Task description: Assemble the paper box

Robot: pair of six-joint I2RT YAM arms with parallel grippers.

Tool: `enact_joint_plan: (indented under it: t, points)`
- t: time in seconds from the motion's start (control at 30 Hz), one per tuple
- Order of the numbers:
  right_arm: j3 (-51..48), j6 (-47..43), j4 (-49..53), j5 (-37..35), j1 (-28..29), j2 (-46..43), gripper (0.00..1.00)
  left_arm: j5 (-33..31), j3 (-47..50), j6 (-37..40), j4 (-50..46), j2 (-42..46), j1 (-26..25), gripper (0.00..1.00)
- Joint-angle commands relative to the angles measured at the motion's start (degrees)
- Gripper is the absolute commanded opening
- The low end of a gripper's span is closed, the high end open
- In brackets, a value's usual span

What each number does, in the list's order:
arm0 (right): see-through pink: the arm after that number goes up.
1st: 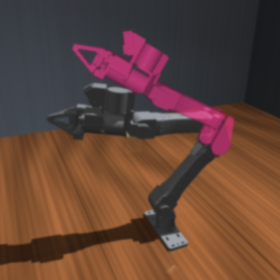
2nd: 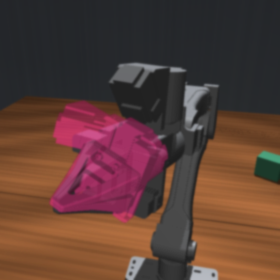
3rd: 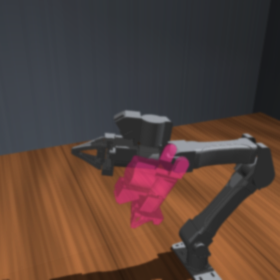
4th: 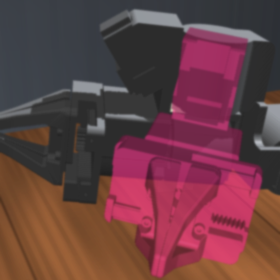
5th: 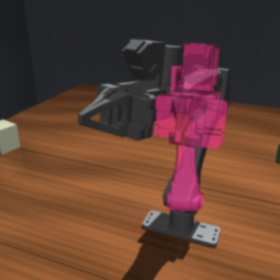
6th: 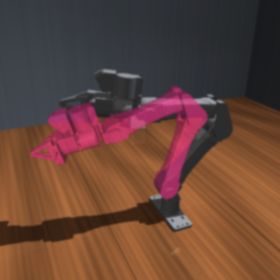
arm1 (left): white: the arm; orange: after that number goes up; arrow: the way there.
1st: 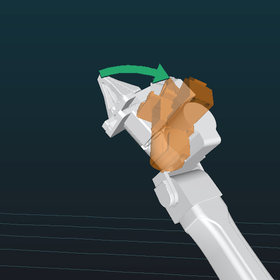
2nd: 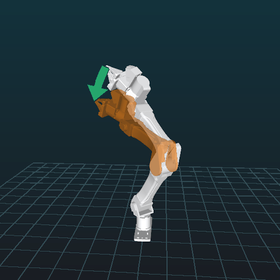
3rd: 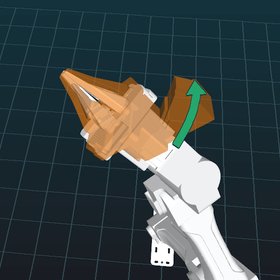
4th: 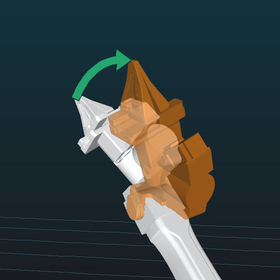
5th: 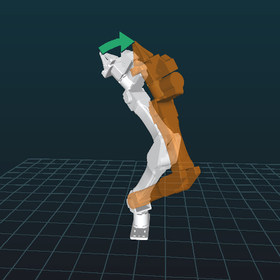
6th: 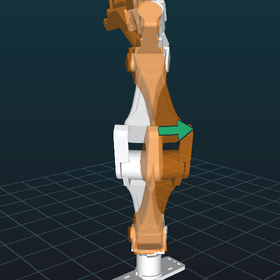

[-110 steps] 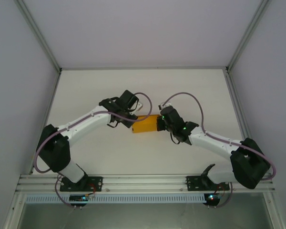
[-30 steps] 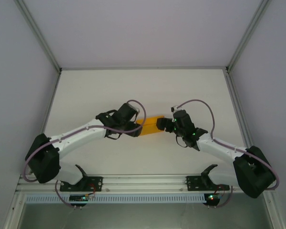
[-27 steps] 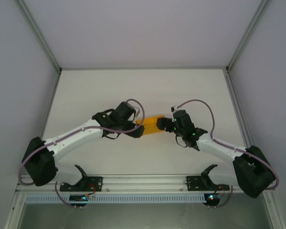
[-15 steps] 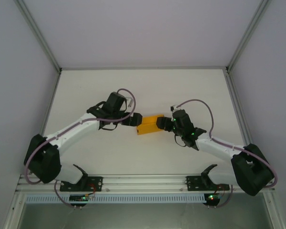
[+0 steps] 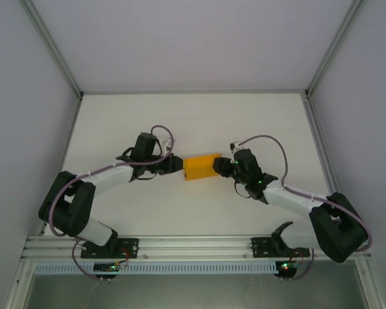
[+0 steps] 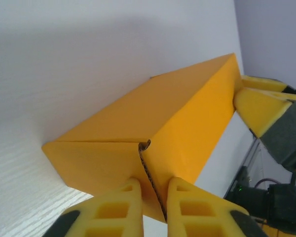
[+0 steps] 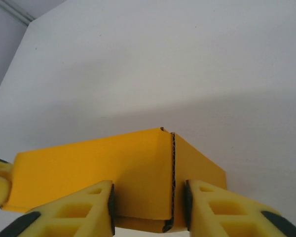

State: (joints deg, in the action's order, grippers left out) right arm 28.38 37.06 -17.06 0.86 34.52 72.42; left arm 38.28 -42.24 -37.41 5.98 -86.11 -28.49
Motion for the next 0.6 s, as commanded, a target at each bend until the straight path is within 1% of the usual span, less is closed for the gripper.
enact_joint_plan:
  t: [0.0,0.17,0.2,0.33,0.4,0.43,0.47,0.5,0.53,0.57]
  points:
    - [-4.46,-0.43,10.60,0.60,-0.49,3.11,0.25,-4.23,4.91,-1.00,-3.67,-4.73,0.44,0.00]
    - [-4.82,-0.75,10.58,3.25,-1.95,2.04,0.02,-5.37,5.20,-0.17,-4.31,-5.37,0.50,0.00]
    - [-4.85,-1.09,10.63,3.93,-2.28,1.49,0.00,-5.58,5.07,0.09,-4.55,-5.27,0.46,0.00]
    - [-3.67,-2.49,11.86,5.95,-3.70,-1.10,0.00,-5.98,2.57,1.67,-6.61,-3.97,0.51,0.00]
    - [-1.75,-3.82,14.12,6.81,-4.49,-2.57,0.00,-7.11,-0.88,3.47,-10.04,-3.22,0.53,0.00]
    - [-0.54,-4.72,15.63,7.09,-4.76,-3.41,0.04,-7.64,-2.86,4.53,-11.67,-2.81,0.44,0.00]
    - [0.93,-5.74,17.30,6.84,-4.97,-4.21,0.10,-8.32,-4.83,5.26,-13.14,-2.30,0.39,0.14]
    - [2.60,-7.02,19.23,6.27,-5.18,-4.97,0.17,-8.94,-7.09,6.40,-14.62,-1.61,0.41,0.25]
    - [4.15,-8.08,20.78,5.54,-5.33,-5.66,0.23,-9.20,-8.98,7.51,-15.48,-0.84,0.37,0.31]
    - [5.95,-8.89,22.48,4.62,-5.62,-6.38,0.30,-9.90,-11.05,8.36,-16.47,0.13,0.37,0.47]
